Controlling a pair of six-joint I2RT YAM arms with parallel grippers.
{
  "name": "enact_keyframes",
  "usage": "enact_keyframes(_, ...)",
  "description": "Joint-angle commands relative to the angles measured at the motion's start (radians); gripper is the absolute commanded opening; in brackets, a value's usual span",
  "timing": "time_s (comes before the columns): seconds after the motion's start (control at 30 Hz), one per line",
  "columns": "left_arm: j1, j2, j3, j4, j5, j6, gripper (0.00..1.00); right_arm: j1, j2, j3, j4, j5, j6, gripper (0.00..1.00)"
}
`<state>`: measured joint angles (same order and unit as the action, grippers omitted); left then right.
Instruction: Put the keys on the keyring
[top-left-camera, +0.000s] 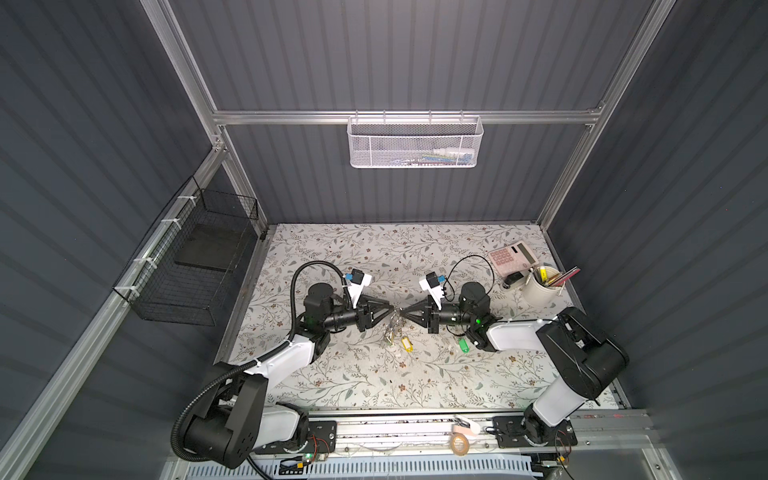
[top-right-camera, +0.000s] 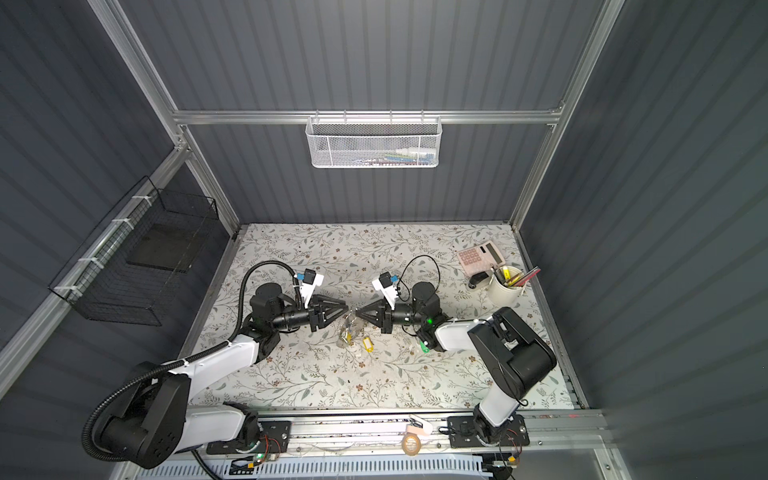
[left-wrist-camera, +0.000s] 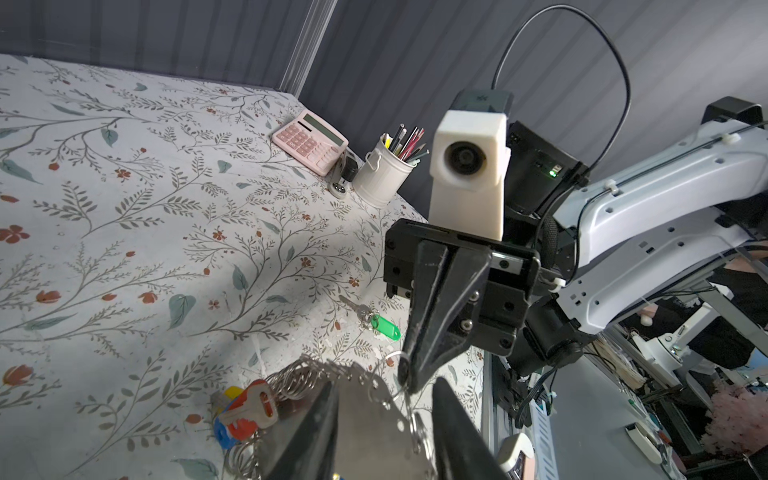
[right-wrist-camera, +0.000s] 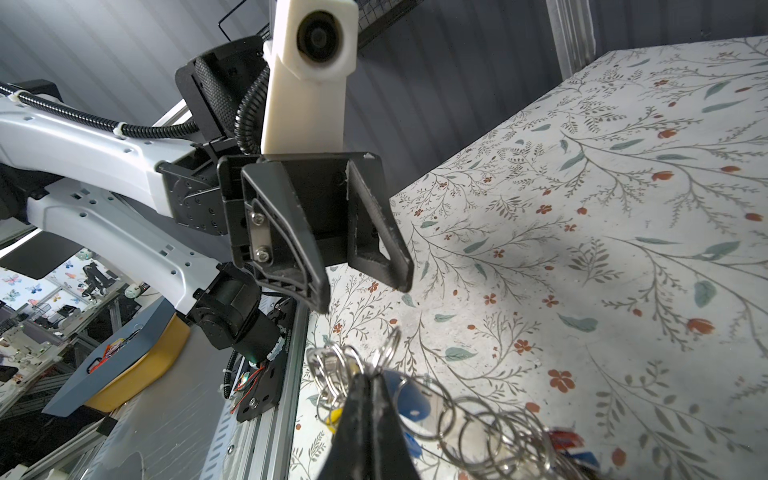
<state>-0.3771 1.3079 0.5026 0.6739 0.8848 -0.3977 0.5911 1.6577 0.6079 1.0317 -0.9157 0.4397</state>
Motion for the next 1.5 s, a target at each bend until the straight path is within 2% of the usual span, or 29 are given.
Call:
enact_keyframes(0.0,-0.002,0.039,-0.015,0.101,0.028,-0.038,0.37,0.004,-0.006,-0.006,0.052,-0.018,0.000,0.00)
enact_keyframes(0.27,-0.004,0.106,0.004,0.148,0.074,-0.081,0.37,0.005,-0.005,-0.006,0.053,-0.022,-0.001,0.00)
enact_keyframes(0.6,-0.033,0.120,-0.001,0.176,0.118,-0.095,0.35,0.004,0.001,-0.004,0.054,-0.019,-0.003,0.00)
enact_keyframes(0.9,-0.036,0.121,-0.007,0.240,0.150,-0.136,0.26,0.004,-0.001,-0.006,0.049,-0.019,-0.007,0.00)
enact_keyframes(1.47,-0.036,0.097,-0.010,0.217,0.163,-0.142,0.10,0.002,0.000,-0.006,0.042,-0.018,-0.011,0.00)
